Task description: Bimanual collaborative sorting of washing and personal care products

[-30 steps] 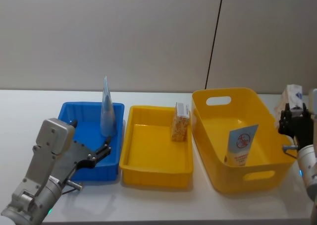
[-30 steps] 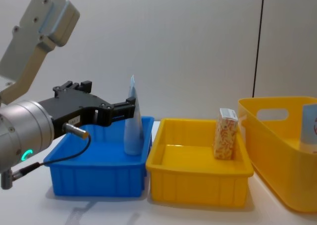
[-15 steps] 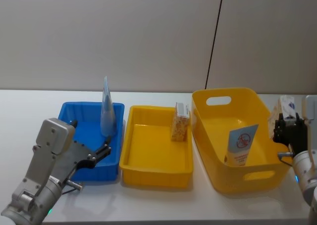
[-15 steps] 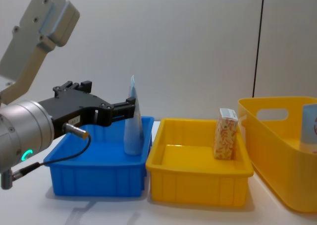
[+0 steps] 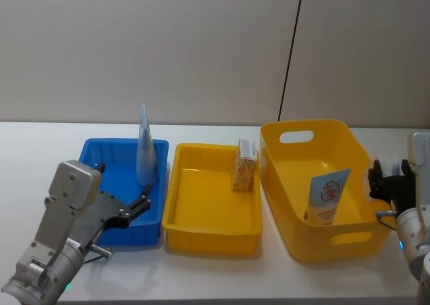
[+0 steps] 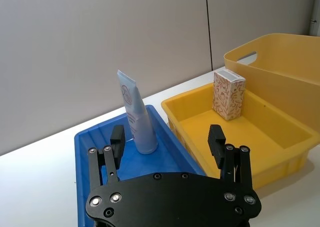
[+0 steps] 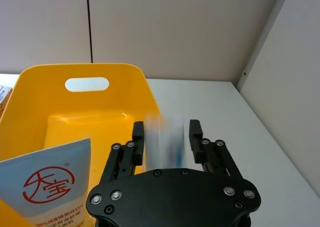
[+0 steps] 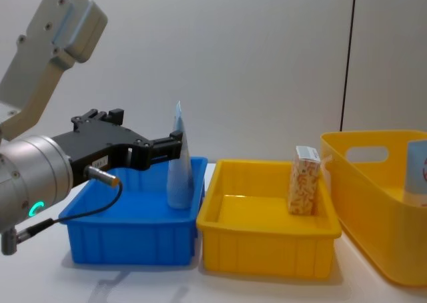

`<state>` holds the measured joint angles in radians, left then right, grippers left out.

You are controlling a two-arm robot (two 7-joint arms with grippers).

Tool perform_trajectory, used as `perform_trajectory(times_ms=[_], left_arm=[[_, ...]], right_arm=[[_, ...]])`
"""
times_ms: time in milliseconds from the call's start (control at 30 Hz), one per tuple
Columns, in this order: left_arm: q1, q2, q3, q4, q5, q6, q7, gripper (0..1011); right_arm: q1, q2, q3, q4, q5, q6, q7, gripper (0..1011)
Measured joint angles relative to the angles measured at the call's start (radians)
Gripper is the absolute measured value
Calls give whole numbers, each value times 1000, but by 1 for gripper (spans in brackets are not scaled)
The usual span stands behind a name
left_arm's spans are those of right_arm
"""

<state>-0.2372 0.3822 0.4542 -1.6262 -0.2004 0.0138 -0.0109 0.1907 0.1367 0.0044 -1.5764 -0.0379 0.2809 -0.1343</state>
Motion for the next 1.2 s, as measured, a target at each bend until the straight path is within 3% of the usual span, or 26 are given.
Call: perform_trajectory(times_ms=[133,567,1200], left_arm=[[0,0,0,0,0,0,0,1001],[0,0,0,0,0,0,0,1001],[0,0,0,0,0,0,0,1001]], right_arm=[[0,-1,1,1,0,3,-1,642],[-1,-5,5,2,-1,4,0,1001],[-17,-38,50,-58,72,-132,50,1004]])
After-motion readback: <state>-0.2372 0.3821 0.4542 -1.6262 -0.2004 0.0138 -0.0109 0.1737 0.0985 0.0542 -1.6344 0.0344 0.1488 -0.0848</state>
